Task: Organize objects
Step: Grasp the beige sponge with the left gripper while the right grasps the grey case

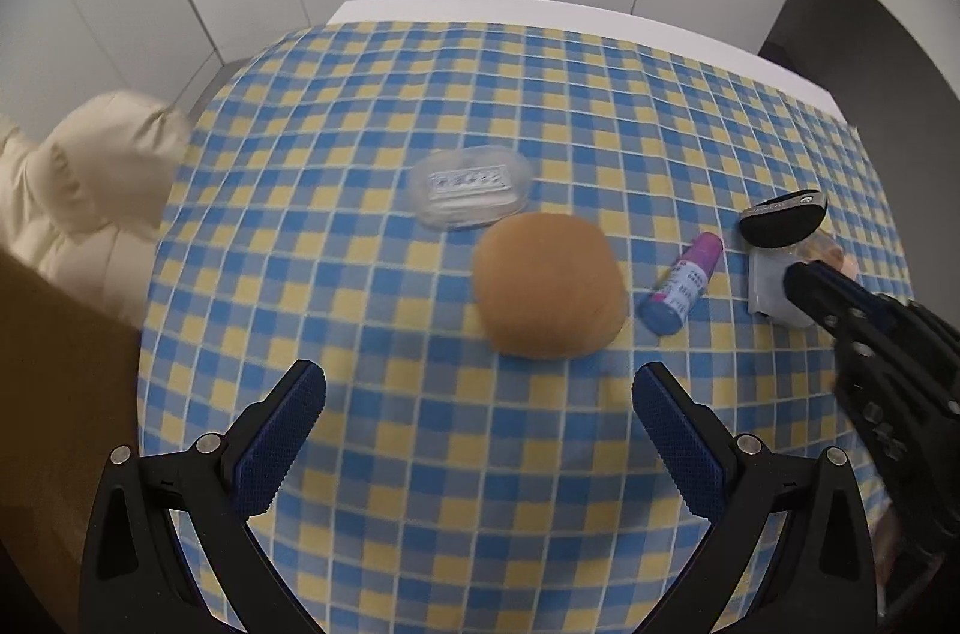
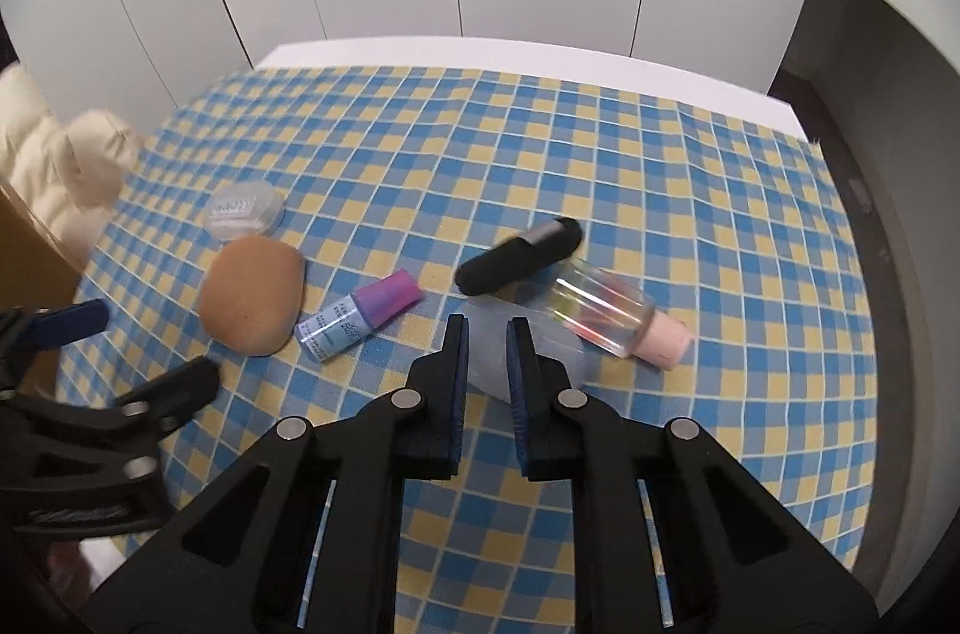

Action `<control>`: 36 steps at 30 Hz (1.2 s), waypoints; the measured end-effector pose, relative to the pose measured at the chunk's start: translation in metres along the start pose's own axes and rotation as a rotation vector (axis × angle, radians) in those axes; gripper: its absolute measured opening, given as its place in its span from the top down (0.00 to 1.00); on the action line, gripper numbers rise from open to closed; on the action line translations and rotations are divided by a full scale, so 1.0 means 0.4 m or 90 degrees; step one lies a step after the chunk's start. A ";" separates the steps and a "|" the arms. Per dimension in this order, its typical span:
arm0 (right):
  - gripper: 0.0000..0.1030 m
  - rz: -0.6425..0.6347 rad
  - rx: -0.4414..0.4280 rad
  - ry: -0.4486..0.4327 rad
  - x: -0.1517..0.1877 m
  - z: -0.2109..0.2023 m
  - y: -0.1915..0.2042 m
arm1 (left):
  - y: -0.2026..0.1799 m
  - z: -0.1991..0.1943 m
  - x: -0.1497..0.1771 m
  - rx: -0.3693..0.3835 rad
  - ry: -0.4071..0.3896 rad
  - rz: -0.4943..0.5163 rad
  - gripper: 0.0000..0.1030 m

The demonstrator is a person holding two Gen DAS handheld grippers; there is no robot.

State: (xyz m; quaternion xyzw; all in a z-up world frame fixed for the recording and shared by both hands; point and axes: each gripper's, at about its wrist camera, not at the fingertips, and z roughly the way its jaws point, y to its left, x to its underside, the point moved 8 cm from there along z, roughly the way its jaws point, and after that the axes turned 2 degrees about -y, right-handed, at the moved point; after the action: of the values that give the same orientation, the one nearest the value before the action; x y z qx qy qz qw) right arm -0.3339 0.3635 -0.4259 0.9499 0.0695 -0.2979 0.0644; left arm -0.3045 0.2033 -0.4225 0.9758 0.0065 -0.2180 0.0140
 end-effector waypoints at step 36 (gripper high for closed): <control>0.14 0.114 0.089 0.011 0.024 -0.024 -0.099 | 0.017 0.050 -0.047 0.013 -0.037 -0.038 0.47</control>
State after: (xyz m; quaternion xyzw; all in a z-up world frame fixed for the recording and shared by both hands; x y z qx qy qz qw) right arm -0.3273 0.4049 -0.4268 0.9569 -0.0360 -0.2872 0.0241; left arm -0.3299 0.1957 -0.4323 0.9686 0.0326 -0.2463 -0.0024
